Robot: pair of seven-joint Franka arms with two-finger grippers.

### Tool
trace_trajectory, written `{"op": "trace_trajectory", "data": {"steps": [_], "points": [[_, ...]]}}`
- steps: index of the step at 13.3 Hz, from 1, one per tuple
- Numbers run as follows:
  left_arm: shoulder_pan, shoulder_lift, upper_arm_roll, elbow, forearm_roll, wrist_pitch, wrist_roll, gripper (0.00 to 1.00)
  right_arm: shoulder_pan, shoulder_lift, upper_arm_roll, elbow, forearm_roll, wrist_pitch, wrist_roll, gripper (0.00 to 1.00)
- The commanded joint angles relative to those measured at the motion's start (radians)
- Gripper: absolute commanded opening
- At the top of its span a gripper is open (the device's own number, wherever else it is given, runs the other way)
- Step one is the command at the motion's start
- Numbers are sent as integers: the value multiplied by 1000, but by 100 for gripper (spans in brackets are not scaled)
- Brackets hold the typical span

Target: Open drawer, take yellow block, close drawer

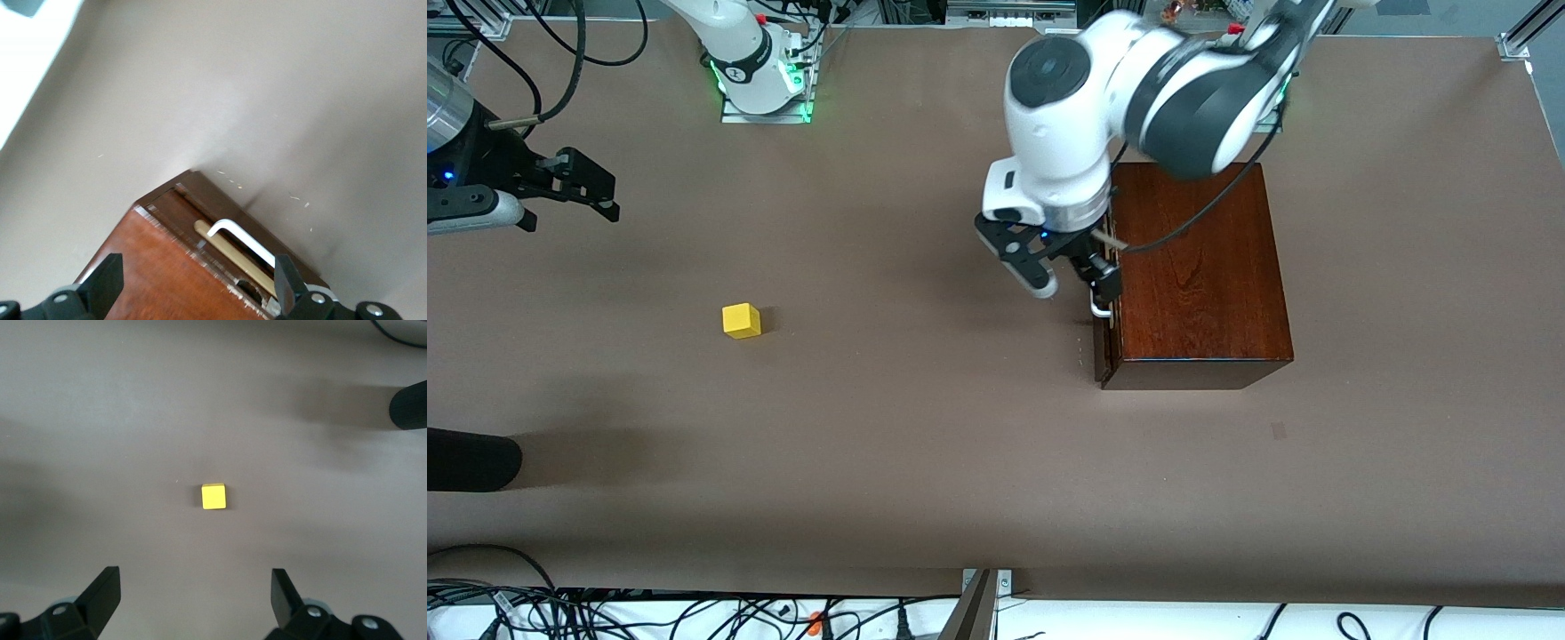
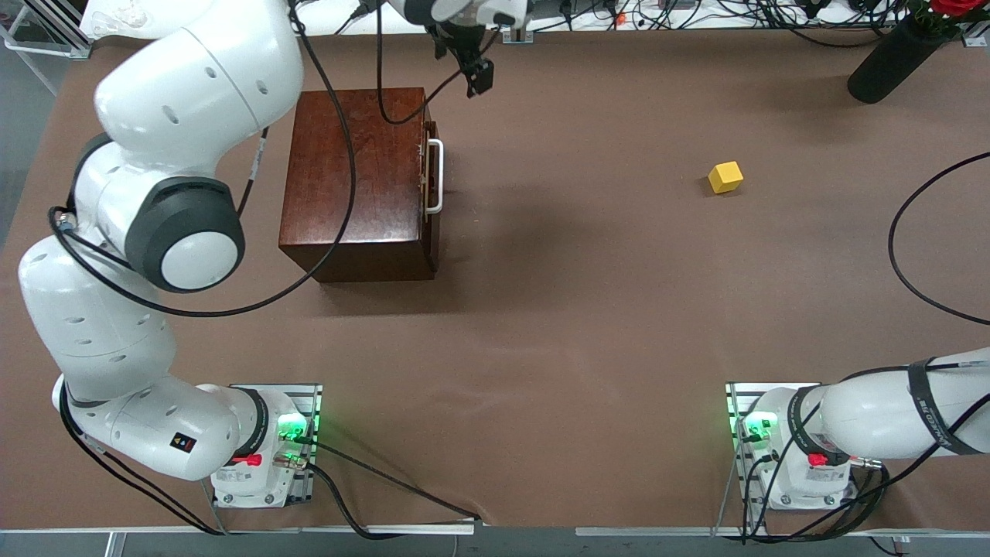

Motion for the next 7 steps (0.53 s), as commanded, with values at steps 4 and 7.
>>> {"op": "trace_trajectory", "data": {"steps": [4,7], "points": [[196,-160,-1,-14,-116,-129,-50,100,1,10,1,29,0,-6,5,100],[326,-221,5,-37,-212,-188,-52,100,0,10,0,29,0,-6,4,100]]}}
